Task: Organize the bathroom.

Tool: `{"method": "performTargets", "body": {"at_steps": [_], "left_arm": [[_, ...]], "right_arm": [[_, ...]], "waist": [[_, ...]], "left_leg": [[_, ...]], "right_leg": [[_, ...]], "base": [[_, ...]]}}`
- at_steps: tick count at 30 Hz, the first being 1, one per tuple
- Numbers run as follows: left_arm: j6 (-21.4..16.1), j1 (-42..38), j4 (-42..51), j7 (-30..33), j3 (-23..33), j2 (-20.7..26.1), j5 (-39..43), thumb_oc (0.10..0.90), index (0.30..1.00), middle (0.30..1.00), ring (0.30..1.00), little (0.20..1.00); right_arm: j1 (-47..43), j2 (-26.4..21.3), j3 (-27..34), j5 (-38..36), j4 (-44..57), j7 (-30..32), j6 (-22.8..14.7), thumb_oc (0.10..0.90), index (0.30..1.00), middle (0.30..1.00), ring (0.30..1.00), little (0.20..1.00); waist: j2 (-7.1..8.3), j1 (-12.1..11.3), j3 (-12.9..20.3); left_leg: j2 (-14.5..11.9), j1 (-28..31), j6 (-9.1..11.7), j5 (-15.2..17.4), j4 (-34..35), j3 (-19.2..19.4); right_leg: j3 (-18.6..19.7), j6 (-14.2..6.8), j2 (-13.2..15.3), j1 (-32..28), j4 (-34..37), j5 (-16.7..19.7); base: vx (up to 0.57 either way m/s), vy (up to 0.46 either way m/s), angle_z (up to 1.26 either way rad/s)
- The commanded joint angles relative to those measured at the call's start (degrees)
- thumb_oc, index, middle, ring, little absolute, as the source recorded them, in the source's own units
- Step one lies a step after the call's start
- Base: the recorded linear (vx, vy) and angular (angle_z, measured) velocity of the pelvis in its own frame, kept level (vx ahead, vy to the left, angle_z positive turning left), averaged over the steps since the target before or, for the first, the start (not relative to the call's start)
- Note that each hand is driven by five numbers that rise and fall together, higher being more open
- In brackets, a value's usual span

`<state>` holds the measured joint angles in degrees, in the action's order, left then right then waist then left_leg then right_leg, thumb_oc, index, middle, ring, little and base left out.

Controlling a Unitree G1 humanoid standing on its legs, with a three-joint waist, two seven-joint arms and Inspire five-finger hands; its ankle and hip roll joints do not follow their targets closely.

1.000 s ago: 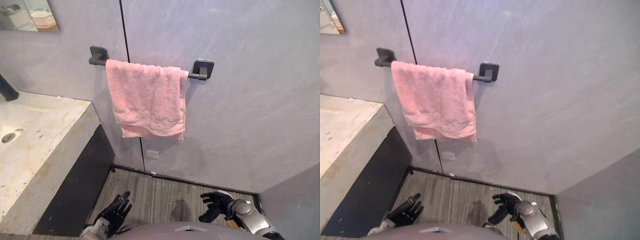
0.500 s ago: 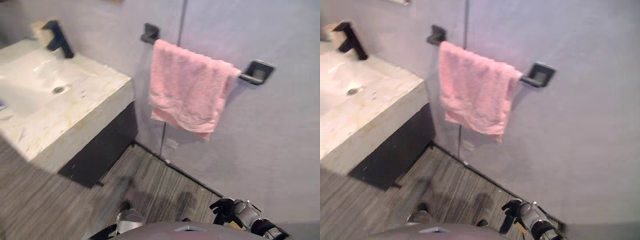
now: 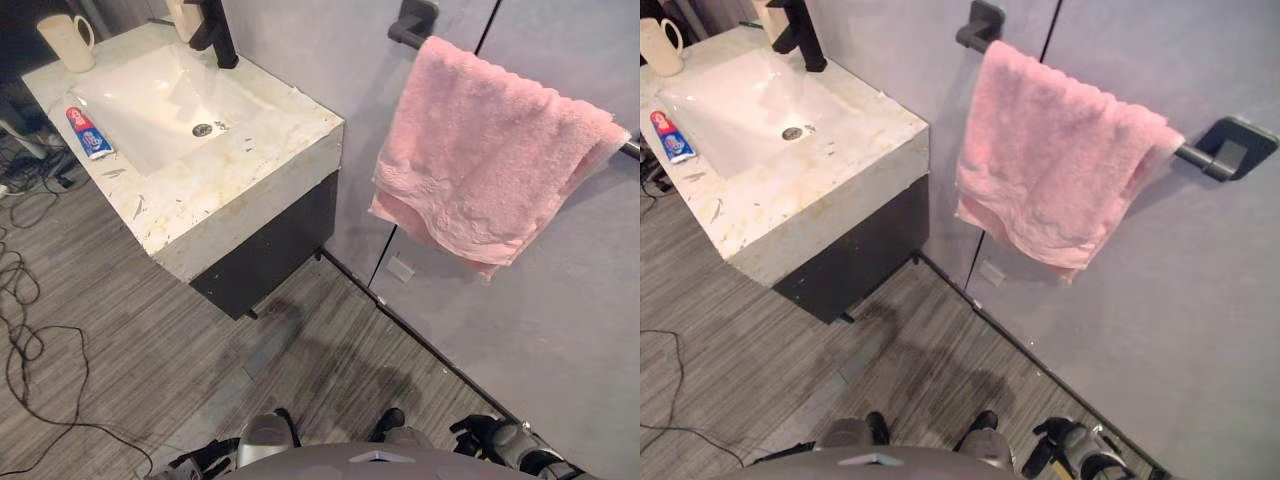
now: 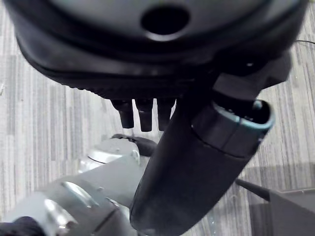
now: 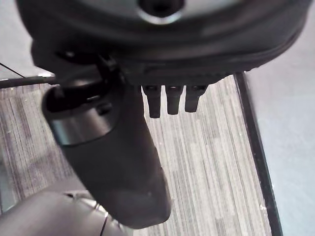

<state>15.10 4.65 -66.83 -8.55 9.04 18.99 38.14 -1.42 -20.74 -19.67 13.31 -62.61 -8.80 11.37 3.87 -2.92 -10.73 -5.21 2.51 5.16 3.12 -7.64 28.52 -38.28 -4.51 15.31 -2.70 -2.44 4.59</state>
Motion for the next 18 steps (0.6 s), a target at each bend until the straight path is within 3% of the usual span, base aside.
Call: {"method": "performTargets", "body": {"at_steps": [1,8,10,12,13,14,15,17,18], "left_arm": [[-1.3,-1.2,3.4,-1.9,-0.7,-3.0,3.2,0.8,0.9,0.9,0.9,0.9],[-1.7,-1.0,2.6,-2.0,-0.5,-1.9,3.2,0.8,0.9,0.9,0.9,0.9],[-1.6,-1.0,2.1,-2.2,-0.9,-1.5,1.9,0.8,0.9,0.9,0.9,0.9],[-1.7,-1.2,2.0,-2.3,-1.6,-1.5,0.8,0.8,0.9,0.9,0.9,0.9],[-1.8,-1.4,2.2,-2.4,-2.3,-1.5,-0.4,0.8,0.9,0.9,0.9,0.9],[-2.0,-1.6,2.7,-2.6,-4.0,-1.4,-1.8,0.8,0.9,0.9,0.9,0.9],[-2.0,-1.6,2.7,-2.6,-4.0,-1.4,-1.8,0.8,0.9,0.9,0.9,0.9],[-0.7,-2.5,3.7,-1.5,-7.0,-0.2,-0.4,0.8,0.9,0.9,0.9,0.9],[0.8,-6.2,3.8,0.1,-9.1,0.7,3.9,0.8,0.9,0.9,0.9,0.9]], "right_arm": [[-2.8,-3.3,-1.1,1.6,2.1,1.7,-1.1,0.8,0.9,0.9,0.9,0.9],[-2.1,-2.8,-0.3,1.4,3.0,1.5,0.0,0.8,0.9,0.9,0.9,0.9],[-1.7,-2.8,0.1,2.1,4.0,1.4,0.5,0.8,0.9,0.9,0.9,0.9],[-0.8,-2.9,0.6,2.8,5.1,1.1,0.9,0.8,0.9,0.9,0.9,0.9],[0.3,-3.0,1.4,2.7,5.7,1.0,0.9,0.8,0.9,0.9,0.9,0.9],[2.4,-3.1,2.7,0.9,6.8,1.7,1.6,0.8,0.9,0.9,0.9,0.9],[2.4,-3.1,2.7,0.9,6.8,1.7,1.6,0.8,0.9,0.9,0.9,0.9],[4.4,-3.2,3.7,0.6,7.8,2.3,2.2,0.8,0.9,0.9,0.9,0.9],[3.9,-2.8,3.2,2.3,5.6,3.4,-0.6,0.8,0.9,0.9,0.9,0.9]], "waist": [[-2.57,0.4,0.7],[-1.76,1.0,-0.7],[-1.33,1.5,-1.5],[-1.36,2.3,-1.9],[-1.73,3.4,-2.4],[-2.4,5.8,-2.3],[-2.4,5.8,-2.3],[-4.98,8.7,-1.8],[-6.59,9.3,-2.9]], "left_leg": [[1.1,9.2,1.0,3.1,-3.0,-0.2],[3.5,7.1,-2.0,7.0,-1.6,0.2],[4.2,6.3,-3.1,8.7,-1.6,-0.3],[4.8,5.6,-4.0,9.1,-1.8,-2.5],[5.3,4.8,-5.2,9.0,-1.6,-6.1],[6.1,2.4,-6.7,6.3,-0.3,-12.1],[6.1,2.4,-6.7,6.3,-0.3,-12.1],[6.4,-0.1,-7.3,3.5,1.6,-19.1],[6.7,-1.9,-7.6,1.0,4.1,-23.0]], "right_leg": [[0.6,-2.3,-4.9,7.2,-0.8,0.9],[3.5,-5.9,-1.6,9.0,0.6,5.5],[5.7,-7.2,-0.3,9.8,1.8,6.7],[10.3,-8.3,0.2,10.9,1.5,7.0],[18.2,-8.6,0.6,11.8,-1.7,6.8],[32.3,-7.1,-1.7,13.3,-7.2,5.7],[32.3,-7.1,-1.7,13.3,-7.2,5.7],[42.7,-5.8,-7.8,13.6,-14.8,1.3],[42.5,-4.4,-10.1,13.0,-19.2,-2.9]], "base": [[-0.19,0.099,0.07],[-0.2,0.088,0.02],[-0.19,0.049,0.05],[-0.1,0.016,0.13],[-0.21,-0.04,0.81],[-0.19,-0.042,0.77],[-0.2,-0.038,1.74],[-0.27,0.066,2.2],[-0.4,0.075,1.95]]}}
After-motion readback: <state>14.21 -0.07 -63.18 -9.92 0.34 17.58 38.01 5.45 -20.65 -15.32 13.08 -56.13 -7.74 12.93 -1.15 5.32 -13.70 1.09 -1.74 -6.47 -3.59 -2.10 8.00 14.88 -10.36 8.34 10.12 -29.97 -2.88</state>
